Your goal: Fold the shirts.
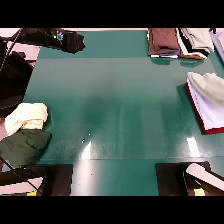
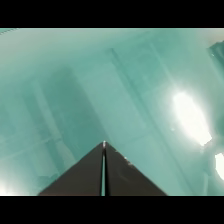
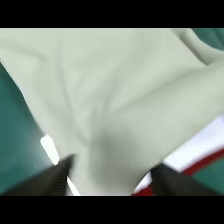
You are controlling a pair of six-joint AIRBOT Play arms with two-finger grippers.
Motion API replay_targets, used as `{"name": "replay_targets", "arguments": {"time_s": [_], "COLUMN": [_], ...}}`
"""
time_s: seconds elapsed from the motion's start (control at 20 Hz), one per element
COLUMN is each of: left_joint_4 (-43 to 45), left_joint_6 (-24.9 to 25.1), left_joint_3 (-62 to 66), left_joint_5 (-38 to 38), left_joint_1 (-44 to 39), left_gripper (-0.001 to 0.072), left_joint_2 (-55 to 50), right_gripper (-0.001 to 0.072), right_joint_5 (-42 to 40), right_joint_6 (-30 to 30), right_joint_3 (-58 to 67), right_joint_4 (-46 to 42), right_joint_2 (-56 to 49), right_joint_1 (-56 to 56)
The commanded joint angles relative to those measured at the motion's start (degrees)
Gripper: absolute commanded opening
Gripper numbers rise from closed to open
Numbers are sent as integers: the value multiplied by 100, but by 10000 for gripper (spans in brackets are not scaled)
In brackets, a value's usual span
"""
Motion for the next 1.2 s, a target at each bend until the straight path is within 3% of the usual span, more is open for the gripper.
{"name": "replay_targets", "arguments": {"time_s": [0.0,0.15,0.3,0.4,0.6,0.7,0.85,1.15], "left_joint_4": [4,4,4,4,2,2,2,0], "left_joint_6": [20,22,17,15,15,15,15,15], "left_joint_3": [-2,-2,-2,-2,-2,-2,-2,-2], "left_joint_5": [-17,-13,85,79,151,339,649,1139], "left_joint_1": [-4,-4,-4,-4,-4,-4,-4,-4], "left_gripper": [24,25,24,24,25,24,25,24], "left_joint_2": [-2,-2,-2,-2,0,0,0,2], "right_gripper": [659,658,656,656,636,465,25,21], "right_joint_5": [-28,-94,-308,-382,-815,-1178,-1617,-1631], "right_joint_6": [7,11,9,9,7,0,-433,-444], "right_joint_3": [-1425,-1384,-798,-404,42,61,61,61], "right_joint_4": [-168,245,1353,1963,2076,2074,2072,2092], "right_joint_2": [619,916,1058,1062,1060,1060,1060,918], "right_joint_1": [-638,-990,-616,94,2133,3023,4092,4693]}}
